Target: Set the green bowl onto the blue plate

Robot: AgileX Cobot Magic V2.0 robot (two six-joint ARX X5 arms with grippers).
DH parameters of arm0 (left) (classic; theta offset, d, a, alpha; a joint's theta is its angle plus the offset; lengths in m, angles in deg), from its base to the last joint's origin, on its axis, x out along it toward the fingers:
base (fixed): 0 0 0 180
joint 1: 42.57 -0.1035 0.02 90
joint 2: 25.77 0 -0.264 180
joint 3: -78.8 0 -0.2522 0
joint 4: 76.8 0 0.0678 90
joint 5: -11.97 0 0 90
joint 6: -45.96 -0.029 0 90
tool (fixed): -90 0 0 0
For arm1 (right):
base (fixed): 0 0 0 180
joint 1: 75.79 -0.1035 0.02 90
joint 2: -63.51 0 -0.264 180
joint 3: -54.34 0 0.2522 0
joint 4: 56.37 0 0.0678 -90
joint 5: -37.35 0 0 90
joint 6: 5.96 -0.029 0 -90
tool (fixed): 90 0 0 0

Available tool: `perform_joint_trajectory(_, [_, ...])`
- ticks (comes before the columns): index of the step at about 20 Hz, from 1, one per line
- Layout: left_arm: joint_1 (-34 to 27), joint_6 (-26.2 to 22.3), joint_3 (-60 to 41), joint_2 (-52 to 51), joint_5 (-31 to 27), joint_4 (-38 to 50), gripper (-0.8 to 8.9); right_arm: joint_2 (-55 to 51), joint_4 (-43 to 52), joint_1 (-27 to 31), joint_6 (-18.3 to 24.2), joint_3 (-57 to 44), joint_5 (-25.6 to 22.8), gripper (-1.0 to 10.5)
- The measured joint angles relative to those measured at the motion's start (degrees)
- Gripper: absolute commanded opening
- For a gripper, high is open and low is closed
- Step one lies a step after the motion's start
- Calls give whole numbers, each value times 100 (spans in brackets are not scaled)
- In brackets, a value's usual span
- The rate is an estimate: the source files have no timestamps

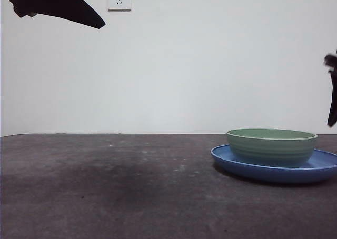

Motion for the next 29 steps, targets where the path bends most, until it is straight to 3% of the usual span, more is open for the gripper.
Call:
perform_joint_trajectory(6, [0,0,0,0,0,0,252,800,535,-188,2,0,107,231])
perform_joint_trajectory(12, [0,0,0,0,0,0,252,1143,800,-321,0,0,127,106])
perform_joint_trajectory(14, [0,0,0,0,2,0,252,1150,883,-321,0,0,120,5])
perform_joint_trajectory(23, [0,0,0,0,2,0,252,885,1001,-249,-118,0,254,5])
perform_joint_trajectory(29, [0,0,0,0,2,0,252,227,1086,-260,-374,0,704,5])
